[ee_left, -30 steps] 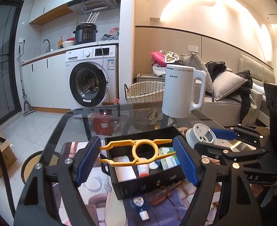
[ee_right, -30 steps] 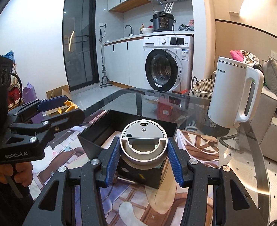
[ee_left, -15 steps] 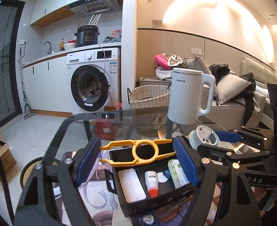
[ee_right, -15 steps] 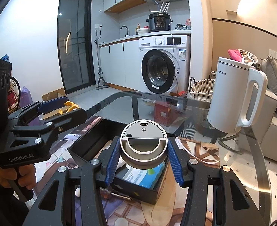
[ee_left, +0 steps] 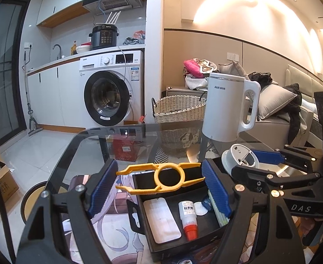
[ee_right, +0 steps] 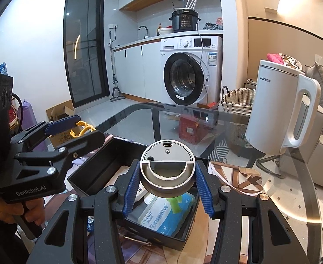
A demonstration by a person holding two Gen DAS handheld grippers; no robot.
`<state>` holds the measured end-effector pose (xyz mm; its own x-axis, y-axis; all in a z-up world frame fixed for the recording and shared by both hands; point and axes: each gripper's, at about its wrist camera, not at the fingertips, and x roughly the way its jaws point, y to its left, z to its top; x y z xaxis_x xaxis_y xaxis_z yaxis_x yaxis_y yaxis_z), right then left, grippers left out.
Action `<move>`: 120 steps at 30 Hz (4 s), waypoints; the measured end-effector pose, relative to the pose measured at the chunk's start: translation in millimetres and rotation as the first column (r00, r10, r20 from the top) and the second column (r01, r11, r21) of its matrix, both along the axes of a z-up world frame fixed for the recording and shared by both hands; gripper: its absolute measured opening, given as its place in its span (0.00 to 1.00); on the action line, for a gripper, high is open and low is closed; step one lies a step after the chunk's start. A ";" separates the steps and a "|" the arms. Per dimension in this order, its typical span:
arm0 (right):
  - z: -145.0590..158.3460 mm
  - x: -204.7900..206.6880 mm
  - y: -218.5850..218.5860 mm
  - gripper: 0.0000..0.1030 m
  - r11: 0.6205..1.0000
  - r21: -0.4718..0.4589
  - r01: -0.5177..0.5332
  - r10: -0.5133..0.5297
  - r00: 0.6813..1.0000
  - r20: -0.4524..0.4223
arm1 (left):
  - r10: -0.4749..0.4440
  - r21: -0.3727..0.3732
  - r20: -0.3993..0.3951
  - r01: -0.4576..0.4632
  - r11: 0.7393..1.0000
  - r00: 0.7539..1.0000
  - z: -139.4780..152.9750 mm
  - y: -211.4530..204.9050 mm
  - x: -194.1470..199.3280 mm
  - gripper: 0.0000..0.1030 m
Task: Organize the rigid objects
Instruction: 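Lower both tools into the box and open both grippers to release, then withdraw both tools from the box toward the screwdriver and blue bottle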
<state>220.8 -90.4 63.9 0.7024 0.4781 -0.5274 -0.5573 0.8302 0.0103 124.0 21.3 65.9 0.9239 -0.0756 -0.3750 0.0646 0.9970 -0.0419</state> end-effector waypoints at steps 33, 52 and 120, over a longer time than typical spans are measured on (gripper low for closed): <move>-29.2 21.0 16.1 0.48 0.996 -0.076 -0.041 0.036 0.998 -0.055 | -0.082 0.035 -0.082 0.085 0.996 0.993 -29.0 -12.4 18.4 0.77; -13.8 12.1 -15.9 0.96 0.997 -0.032 0.070 -0.070 0.997 -0.018 | -0.072 -0.017 -0.114 0.070 0.997 0.991 -26.5 -6.2 14.2 1.00; -79.0 -38.7 33.6 1.00 0.988 -0.149 0.036 -0.083 0.943 -0.323 | 0.059 0.015 -0.296 -0.057 0.998 0.953 -59.2 35.0 -71.1 1.00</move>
